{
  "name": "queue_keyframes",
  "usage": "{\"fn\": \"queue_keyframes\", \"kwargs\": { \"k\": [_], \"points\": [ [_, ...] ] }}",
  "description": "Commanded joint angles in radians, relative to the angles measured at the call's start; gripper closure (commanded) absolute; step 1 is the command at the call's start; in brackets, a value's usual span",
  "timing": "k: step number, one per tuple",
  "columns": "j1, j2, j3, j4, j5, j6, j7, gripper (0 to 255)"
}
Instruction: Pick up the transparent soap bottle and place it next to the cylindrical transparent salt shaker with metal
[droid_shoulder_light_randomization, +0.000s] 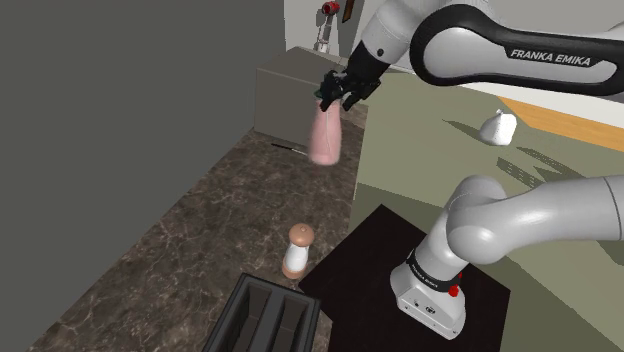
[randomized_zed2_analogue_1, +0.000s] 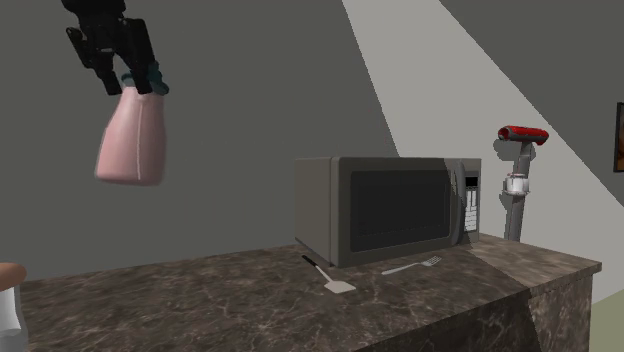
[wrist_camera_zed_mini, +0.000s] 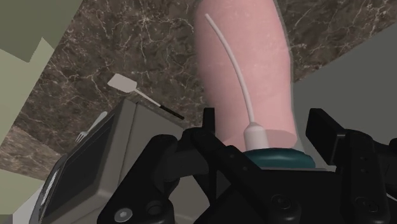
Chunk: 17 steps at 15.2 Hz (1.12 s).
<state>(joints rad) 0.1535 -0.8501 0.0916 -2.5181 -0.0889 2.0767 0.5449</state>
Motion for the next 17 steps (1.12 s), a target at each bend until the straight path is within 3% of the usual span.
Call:
{"fn": "queue_keyframes", "kwargs": {
  "k": [1,10,17],
  "points": [
    [0.015,0.007,0.051,0.015,0.018,-0.012,0.052,255],
    [0.059,0.079,0.278,0.108,0.083,-0.051,0.276,255],
    [0.052,0.186,0.451,0.235,0.100,-0.080,0.442,255]
  ]
}}
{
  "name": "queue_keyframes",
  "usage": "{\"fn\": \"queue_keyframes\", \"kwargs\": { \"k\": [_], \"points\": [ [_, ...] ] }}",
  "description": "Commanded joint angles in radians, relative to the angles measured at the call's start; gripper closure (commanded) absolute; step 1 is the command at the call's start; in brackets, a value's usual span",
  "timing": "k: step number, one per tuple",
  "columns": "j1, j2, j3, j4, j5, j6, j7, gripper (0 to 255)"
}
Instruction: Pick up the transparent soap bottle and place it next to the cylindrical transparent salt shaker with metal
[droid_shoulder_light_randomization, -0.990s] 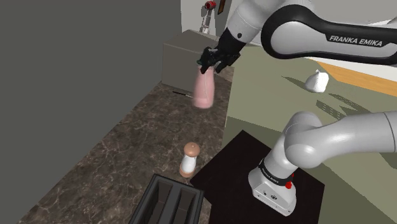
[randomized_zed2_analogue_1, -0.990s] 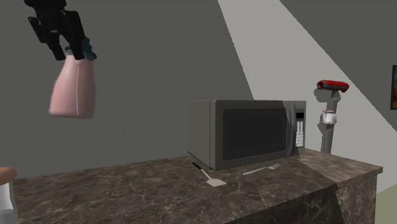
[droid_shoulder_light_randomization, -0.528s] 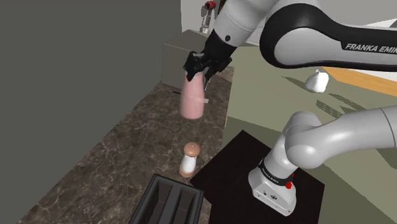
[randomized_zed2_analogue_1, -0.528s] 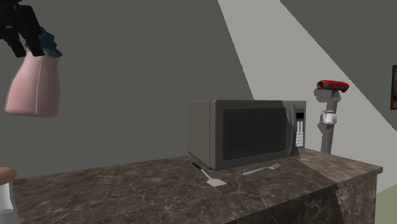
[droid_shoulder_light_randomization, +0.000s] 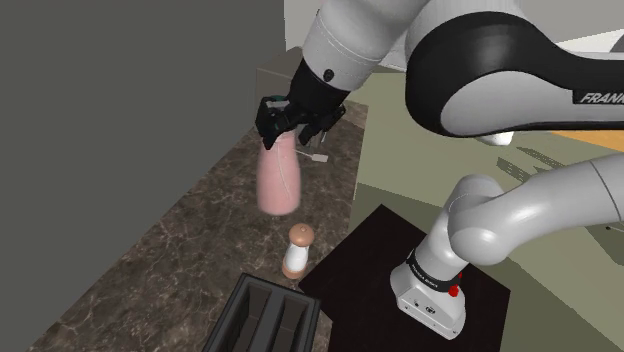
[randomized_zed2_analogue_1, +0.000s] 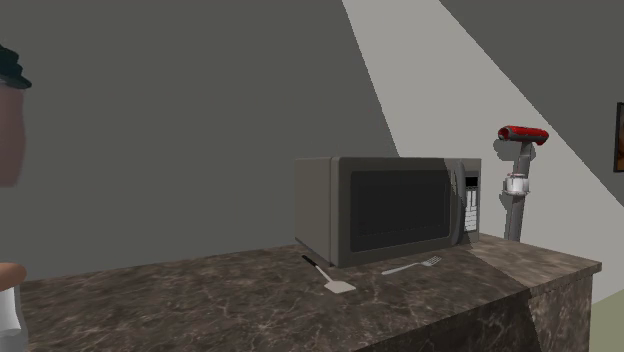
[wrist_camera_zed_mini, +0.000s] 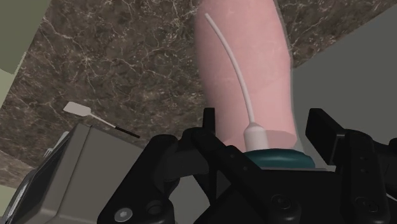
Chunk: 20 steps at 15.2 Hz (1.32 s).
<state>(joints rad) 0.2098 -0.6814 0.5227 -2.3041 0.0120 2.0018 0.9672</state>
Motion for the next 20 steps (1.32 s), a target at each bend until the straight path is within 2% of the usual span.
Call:
{"fn": "queue_keyframes", "kwargs": {
  "k": [1,20],
  "points": [
    [-0.003,0.016,0.023,0.007,0.000,0.008,0.022,255],
    [0.001,0.039,0.092,-0.221,0.009,0.255,0.088,255]
  ]
}}
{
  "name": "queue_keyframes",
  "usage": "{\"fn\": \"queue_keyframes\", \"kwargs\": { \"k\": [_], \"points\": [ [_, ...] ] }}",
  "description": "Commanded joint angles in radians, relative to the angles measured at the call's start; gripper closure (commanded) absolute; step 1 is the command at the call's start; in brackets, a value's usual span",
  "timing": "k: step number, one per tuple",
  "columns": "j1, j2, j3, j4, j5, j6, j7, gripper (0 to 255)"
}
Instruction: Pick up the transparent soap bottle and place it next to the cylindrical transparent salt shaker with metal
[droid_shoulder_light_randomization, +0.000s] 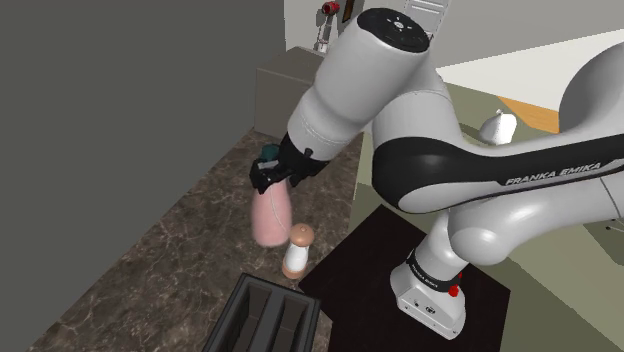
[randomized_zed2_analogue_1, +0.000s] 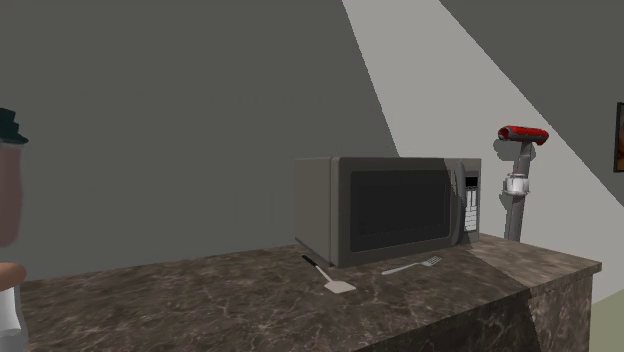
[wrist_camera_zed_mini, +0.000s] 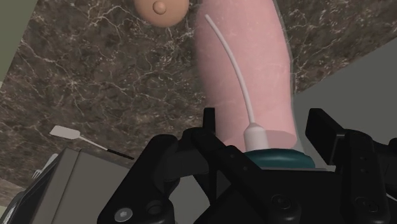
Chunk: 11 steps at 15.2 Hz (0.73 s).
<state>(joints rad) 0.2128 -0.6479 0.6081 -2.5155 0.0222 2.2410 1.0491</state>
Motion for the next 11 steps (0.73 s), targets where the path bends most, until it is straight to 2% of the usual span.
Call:
{"fn": "queue_keyframes", "kwargs": {
  "k": [1,11],
  "points": [
    [-0.003,0.009,0.012,-0.020,-0.001,0.030,0.010,255],
    [-0.027,0.062,0.072,-0.113,-0.015,0.173,0.063,255]
  ]
}}
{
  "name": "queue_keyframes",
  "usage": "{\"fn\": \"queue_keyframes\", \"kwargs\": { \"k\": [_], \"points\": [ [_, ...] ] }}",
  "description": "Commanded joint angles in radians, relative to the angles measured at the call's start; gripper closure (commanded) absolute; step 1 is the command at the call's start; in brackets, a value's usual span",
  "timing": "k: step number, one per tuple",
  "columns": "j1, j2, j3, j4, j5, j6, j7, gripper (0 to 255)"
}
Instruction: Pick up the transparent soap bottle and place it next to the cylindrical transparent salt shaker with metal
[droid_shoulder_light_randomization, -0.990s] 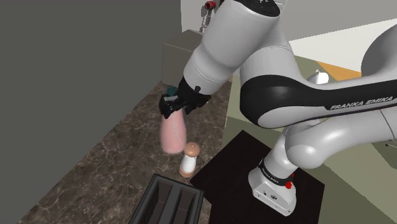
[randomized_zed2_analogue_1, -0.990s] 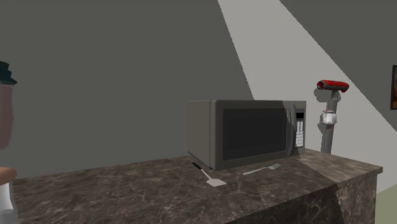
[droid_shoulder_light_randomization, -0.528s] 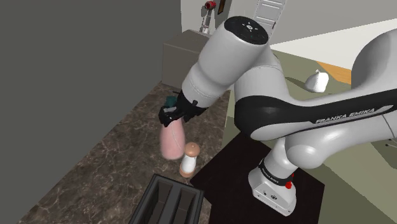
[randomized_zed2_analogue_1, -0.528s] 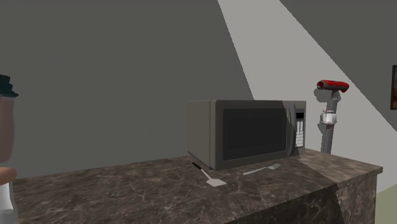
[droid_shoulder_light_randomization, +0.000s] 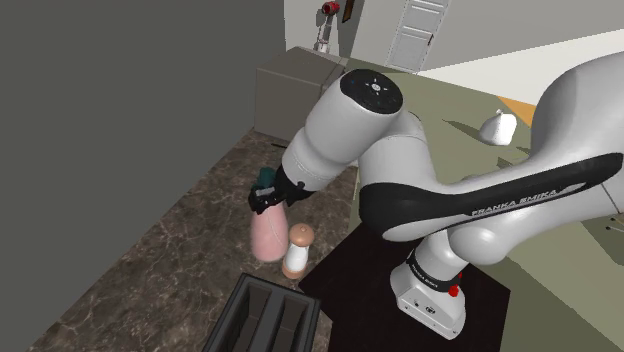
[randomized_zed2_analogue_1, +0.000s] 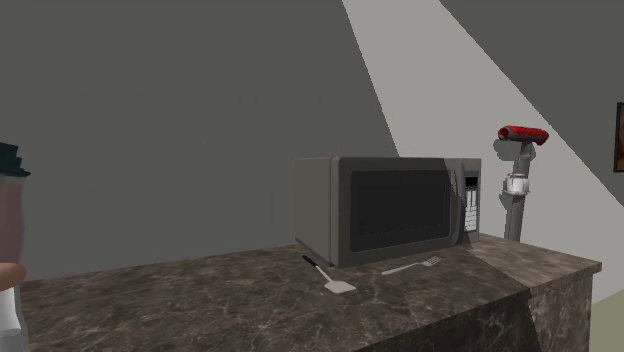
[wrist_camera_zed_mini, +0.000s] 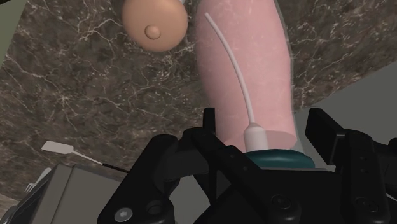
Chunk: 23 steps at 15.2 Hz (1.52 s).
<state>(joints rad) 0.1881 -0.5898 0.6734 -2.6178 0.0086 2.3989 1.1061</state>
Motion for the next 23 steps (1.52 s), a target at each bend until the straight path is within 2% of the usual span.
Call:
{"fn": "queue_keyframes", "kwargs": {
  "k": [1,8,14,20,22,23],
  "points": [
    [-0.006,0.011,0.013,-0.018,-0.004,0.030,0.012,255],
    [-0.046,0.068,0.073,-0.069,-0.032,0.137,0.064,255],
    [-0.105,0.127,0.142,-0.103,-0.076,0.232,0.123,255],
    [-0.204,0.193,0.241,-0.127,-0.149,0.327,0.203,255],
    [-0.250,0.216,0.285,-0.132,-0.181,0.358,0.235,255],
    [-0.293,0.235,0.325,-0.136,-0.212,0.383,0.265,255]
  ]
}}
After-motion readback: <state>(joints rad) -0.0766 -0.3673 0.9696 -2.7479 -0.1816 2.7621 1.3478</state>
